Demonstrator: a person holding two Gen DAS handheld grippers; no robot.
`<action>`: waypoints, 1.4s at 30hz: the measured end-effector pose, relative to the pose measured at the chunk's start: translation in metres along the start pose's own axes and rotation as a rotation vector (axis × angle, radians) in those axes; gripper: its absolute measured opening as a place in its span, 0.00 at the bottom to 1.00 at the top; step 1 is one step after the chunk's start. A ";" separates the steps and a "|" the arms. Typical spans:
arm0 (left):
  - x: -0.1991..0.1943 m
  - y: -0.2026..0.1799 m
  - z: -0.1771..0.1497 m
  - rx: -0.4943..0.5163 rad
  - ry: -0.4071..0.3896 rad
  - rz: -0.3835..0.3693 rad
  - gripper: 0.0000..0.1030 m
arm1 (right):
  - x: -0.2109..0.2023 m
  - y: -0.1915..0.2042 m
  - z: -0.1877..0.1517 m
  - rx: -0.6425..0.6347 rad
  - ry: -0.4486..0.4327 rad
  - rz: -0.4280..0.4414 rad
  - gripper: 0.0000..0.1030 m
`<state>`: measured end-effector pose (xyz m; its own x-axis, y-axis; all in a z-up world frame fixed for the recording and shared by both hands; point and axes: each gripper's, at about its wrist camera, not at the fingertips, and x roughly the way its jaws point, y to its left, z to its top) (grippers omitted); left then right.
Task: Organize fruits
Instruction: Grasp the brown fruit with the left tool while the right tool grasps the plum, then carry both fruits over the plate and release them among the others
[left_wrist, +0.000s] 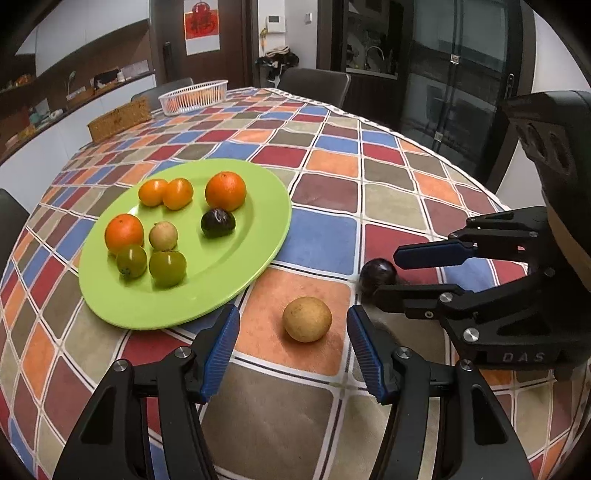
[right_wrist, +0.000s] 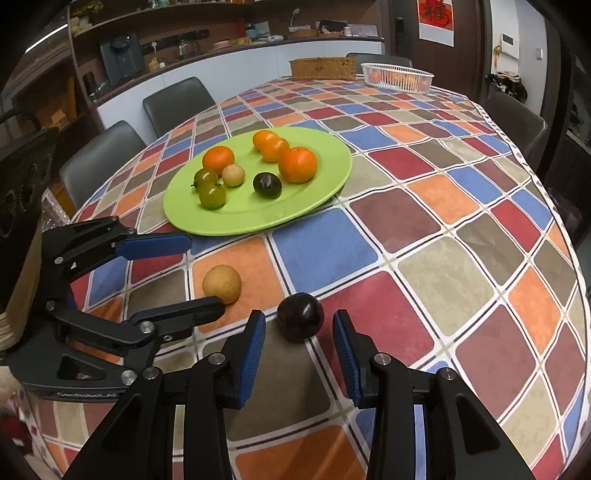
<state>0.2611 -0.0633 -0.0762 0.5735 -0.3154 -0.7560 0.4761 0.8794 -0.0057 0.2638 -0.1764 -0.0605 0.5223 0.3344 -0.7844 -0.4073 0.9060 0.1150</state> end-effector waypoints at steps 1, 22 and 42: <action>0.002 0.001 0.001 -0.004 0.004 -0.002 0.53 | 0.001 0.000 0.000 -0.002 0.002 -0.002 0.38; 0.007 0.004 0.006 -0.087 0.017 -0.057 0.29 | 0.012 0.003 0.003 -0.011 0.020 -0.009 0.29; -0.050 0.005 0.015 -0.096 -0.101 -0.006 0.29 | -0.030 0.019 0.021 -0.026 -0.091 0.004 0.29</action>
<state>0.2446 -0.0481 -0.0290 0.6371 -0.3507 -0.6864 0.4165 0.9059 -0.0762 0.2564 -0.1633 -0.0220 0.5861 0.3608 -0.7255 -0.4277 0.8982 0.1013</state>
